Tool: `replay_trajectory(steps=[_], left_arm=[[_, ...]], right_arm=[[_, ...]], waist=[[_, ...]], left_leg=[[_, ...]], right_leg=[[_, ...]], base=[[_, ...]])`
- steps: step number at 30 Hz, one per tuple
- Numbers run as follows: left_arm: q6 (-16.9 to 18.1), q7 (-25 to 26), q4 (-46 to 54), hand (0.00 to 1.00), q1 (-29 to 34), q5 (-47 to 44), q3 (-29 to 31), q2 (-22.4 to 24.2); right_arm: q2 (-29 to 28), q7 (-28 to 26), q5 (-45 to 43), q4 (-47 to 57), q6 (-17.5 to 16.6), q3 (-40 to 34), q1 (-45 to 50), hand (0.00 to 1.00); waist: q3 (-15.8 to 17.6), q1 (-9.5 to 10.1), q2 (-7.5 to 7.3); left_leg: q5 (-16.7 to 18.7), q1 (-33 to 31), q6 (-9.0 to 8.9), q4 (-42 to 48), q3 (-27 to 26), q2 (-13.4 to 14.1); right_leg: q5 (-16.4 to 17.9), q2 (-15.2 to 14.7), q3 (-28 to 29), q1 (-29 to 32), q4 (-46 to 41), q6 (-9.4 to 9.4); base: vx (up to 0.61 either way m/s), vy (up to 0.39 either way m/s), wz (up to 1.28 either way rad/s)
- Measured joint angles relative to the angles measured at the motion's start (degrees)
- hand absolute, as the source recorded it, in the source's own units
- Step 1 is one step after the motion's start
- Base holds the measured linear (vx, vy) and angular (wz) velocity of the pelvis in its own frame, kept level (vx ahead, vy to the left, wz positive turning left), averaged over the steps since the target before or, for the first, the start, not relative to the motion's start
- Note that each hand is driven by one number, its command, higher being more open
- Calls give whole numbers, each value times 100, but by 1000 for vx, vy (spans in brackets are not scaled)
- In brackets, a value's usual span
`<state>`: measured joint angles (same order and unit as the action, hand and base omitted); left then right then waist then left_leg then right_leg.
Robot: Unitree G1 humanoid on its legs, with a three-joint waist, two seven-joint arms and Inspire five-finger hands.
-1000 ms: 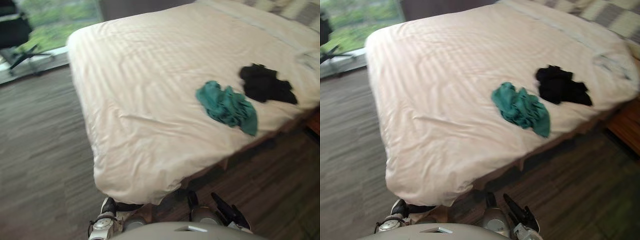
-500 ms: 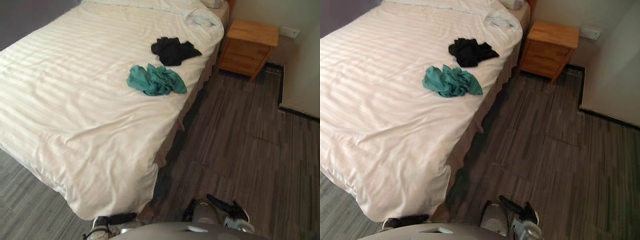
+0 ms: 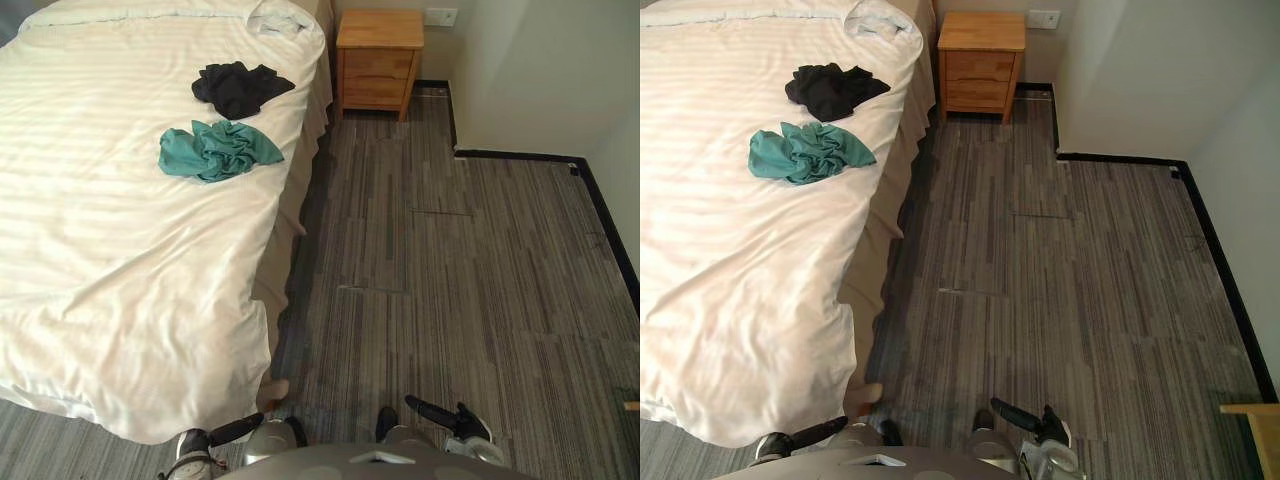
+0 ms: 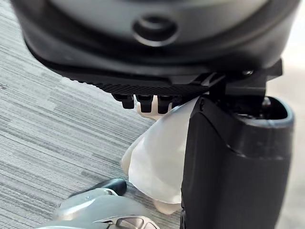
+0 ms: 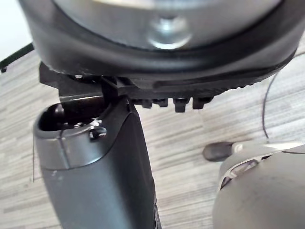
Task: Tidy up the quilt and then pick up the clothes from the bed and put them into the laundry hamper
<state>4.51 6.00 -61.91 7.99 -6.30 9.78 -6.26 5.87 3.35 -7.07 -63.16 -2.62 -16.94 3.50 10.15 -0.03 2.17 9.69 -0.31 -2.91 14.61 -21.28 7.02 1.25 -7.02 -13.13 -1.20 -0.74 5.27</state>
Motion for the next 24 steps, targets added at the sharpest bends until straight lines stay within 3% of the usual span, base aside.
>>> replay_trajectory(steps=[1,2,12,14,15,16,17,18,19,20,21,24], left_arm=[[43,0,3,100,50,-13,1,55],[-9,-75,-180,100,147,-227,55,62],[-16,-65,-192,100,124,-146,-6,31],[-48,-39,-280,100,87,-44,-7,-13],[-118,-4,-288,100,75,-26,-7,-43],[-261,70,-289,100,56,-32,-7,-8],[-322,126,-289,100,69,-31,-7,-28],[-367,157,-293,100,96,-29,-7,-80],[-439,198,-322,100,132,-36,-6,-217],[-502,232,-367,100,132,-53,-3,-305],[-564,247,-404,100,128,-119,-2,-294],[-619,293,-470,100,172,-409,116,-279]], right_arm=[[36,8,1,-10,-16,60,3,100],[-73,46,-8,-18,-17,78,230,100],[-131,68,-7,-12,-16,99,245,100],[-138,72,-5,5,-15,185,240,100],[-134,65,3,59,-7,184,213,100],[-101,63,8,158,-4,169,181,100],[-79,74,18,165,2,177,147,100],[-61,92,55,165,16,181,111,100],[-136,121,247,211,37,221,122,100],[-183,156,270,258,56,260,179,100],[-161,170,429,270,83,332,175,100],[-91,149,609,268,106,532,150,100]], waist=[[10,-2,20],[-122,-16,-204],[-131,-28,-284],[-158,-27,-317],[-157,-25,-308],[-144,-33,-174],[-142,-24,-159],[-146,-31,-171],[-158,-16,-290],[-204,-13,-411],[-197,6,-372],[-171,47,-320]], left_leg=[[1,22,-1,-46,124,-47],[81,384,83,-597,571,-471],[-131,678,99,-1044,584,-562],[-145,690,89,-1083,441,-505],[-161,666,82,-1101,177,-418],[-211,659,42,-1141,-154,-196],[-241,681,11,-1166,-303,-120],[-257,686,-15,-1164,-446,-43],[-295,706,-81,-1132,-636,-13],[-283,744,-129,-1127,-724,-58],[-337,804,-218,-1150,-844,24],[-284,816,-372,-587,-1076,380]], right_leg=[[-17,-8,120,65,-9,-8],[-585,-97,367,-180,560,86],[-587,-136,318,-278,563,90],[-606,-130,315,-199,544,104],[-527,-145,-85,-83,535,-100],[-175,-348,-1496,110,-54,-615],[-147,-469,-1911,210,-319,-658],[-146,-536,-2205,273,-528,-660],[-288,-590,-2483,335,-681,-632],[-406,-547,-2376,314,-557,-454],[-477,-340,-2175,207,-246,-355],[-603,25,-1799,-16,279,-407]], base=[[-98,9,-38],[-62,12,-19],[-10,-2,1],[-47,-20,-31],[-71,-29,-83],[-50,-20,-100],[-3,-1,-97],[54,-18,-90],[49,-53,-82],[37,-170,-86],[-7,-217,-72],[-75,-171,-64]])
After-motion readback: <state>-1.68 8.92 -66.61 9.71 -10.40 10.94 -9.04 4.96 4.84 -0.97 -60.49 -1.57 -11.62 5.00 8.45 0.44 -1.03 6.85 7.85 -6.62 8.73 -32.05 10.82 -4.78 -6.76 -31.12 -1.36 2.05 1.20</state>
